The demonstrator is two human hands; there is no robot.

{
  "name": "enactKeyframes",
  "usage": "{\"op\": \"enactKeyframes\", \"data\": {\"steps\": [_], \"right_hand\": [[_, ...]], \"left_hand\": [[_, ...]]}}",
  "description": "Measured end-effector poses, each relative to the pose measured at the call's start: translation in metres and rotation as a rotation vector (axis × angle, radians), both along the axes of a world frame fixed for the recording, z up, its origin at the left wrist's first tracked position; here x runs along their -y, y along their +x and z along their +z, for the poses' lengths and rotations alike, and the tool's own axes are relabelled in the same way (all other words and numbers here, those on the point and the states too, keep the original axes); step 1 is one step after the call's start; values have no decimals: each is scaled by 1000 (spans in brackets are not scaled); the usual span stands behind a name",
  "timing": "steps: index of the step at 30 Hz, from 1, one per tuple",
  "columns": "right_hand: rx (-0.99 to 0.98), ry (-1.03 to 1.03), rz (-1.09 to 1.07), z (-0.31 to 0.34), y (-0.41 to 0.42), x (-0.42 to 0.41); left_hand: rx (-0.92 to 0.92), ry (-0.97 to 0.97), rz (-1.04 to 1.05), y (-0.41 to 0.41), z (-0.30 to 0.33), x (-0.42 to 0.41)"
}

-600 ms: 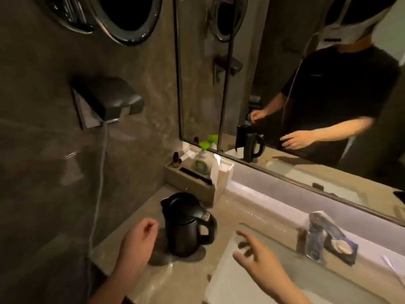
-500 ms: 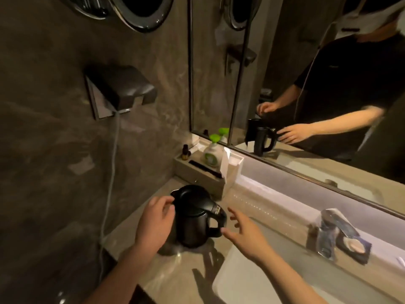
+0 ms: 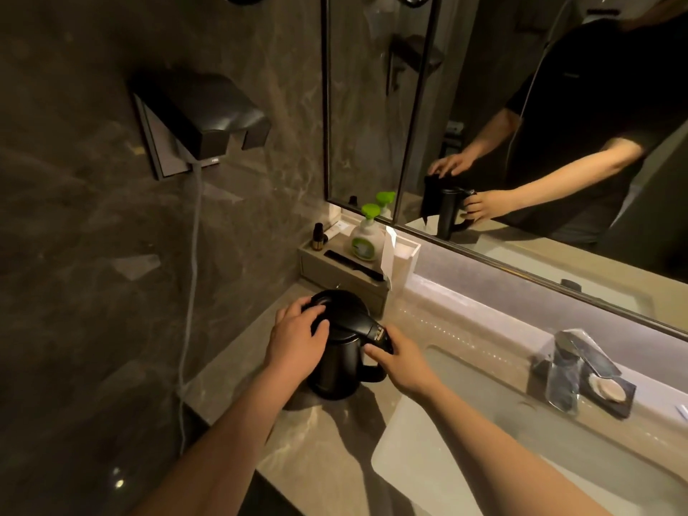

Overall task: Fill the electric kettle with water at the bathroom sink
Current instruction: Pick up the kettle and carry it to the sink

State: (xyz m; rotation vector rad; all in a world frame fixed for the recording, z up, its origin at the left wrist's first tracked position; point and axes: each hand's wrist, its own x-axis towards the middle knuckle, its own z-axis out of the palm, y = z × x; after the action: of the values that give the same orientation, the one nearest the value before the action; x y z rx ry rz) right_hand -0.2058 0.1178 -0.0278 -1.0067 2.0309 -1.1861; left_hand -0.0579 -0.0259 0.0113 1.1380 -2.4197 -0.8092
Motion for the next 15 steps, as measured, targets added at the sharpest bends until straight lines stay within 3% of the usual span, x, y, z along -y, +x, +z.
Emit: {"op": "enactKeyframes", "data": {"steps": [8, 15], "right_hand": [[-55, -115, -141, 50, -15, -30], [-131, -86, -340, 59, -34, -118]], "left_hand": [[-194, 83, -158, -34, 45, -9], [-368, 54, -435, -87, 82, -85]]}}
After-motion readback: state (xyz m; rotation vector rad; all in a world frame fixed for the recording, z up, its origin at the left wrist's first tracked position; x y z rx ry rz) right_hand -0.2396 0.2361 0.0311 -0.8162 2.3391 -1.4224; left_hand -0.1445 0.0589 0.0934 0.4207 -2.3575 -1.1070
